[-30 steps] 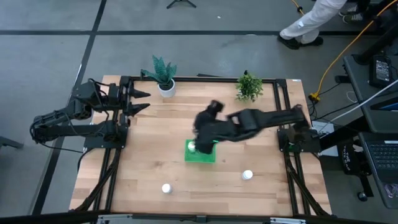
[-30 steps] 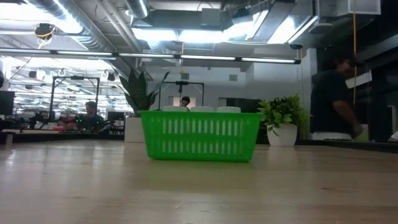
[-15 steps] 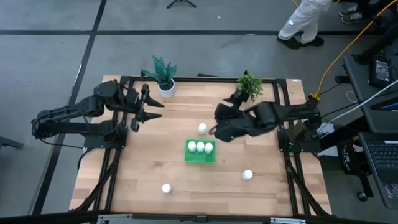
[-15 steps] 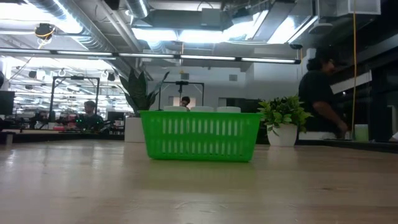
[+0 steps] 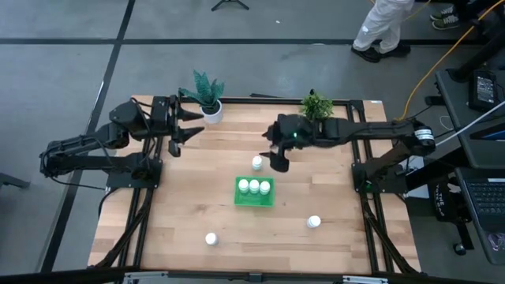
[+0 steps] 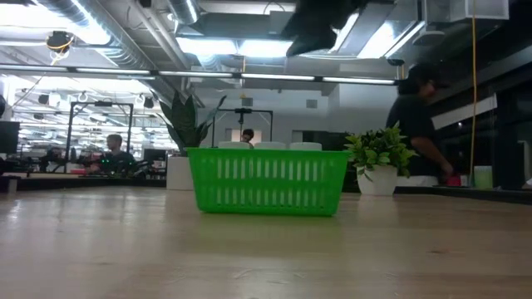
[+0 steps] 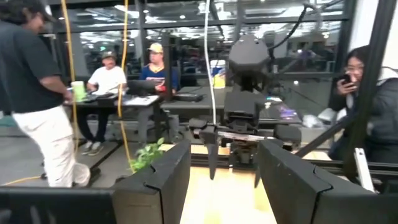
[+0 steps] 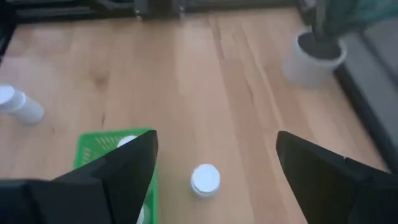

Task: Pick and place pill bottles into a basket
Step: Put the white medicine bottle into the green basket

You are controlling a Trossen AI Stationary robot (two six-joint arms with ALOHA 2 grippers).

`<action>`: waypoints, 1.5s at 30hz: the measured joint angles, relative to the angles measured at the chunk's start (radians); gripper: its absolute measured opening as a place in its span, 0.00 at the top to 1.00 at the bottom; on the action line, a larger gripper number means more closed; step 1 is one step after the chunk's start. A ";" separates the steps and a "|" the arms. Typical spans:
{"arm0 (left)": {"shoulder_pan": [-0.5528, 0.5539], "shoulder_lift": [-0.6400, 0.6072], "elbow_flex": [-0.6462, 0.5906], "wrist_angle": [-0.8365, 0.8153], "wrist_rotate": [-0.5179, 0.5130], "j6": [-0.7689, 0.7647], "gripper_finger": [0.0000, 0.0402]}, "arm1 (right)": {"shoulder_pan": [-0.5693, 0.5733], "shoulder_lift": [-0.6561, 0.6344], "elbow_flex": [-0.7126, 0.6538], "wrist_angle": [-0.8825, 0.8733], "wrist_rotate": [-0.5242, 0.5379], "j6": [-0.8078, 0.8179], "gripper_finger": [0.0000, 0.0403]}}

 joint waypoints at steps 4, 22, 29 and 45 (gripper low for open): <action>0.000 0.003 0.000 0.000 -0.023 -0.006 0.55 | -0.073 0.031 0.024 -0.063 -0.088 0.015 0.18; 0.000 0.007 0.000 -0.032 -0.048 0.013 0.55 | -0.133 0.328 0.224 -0.286 -0.190 0.047 0.12; 0.000 0.007 0.000 -0.061 -0.039 0.037 0.55 | -0.109 0.391 0.225 -0.292 -0.189 0.097 0.11; 0.000 0.007 0.000 -0.061 -0.019 0.039 0.55 | -0.065 0.471 0.225 -0.255 -0.185 0.148 0.11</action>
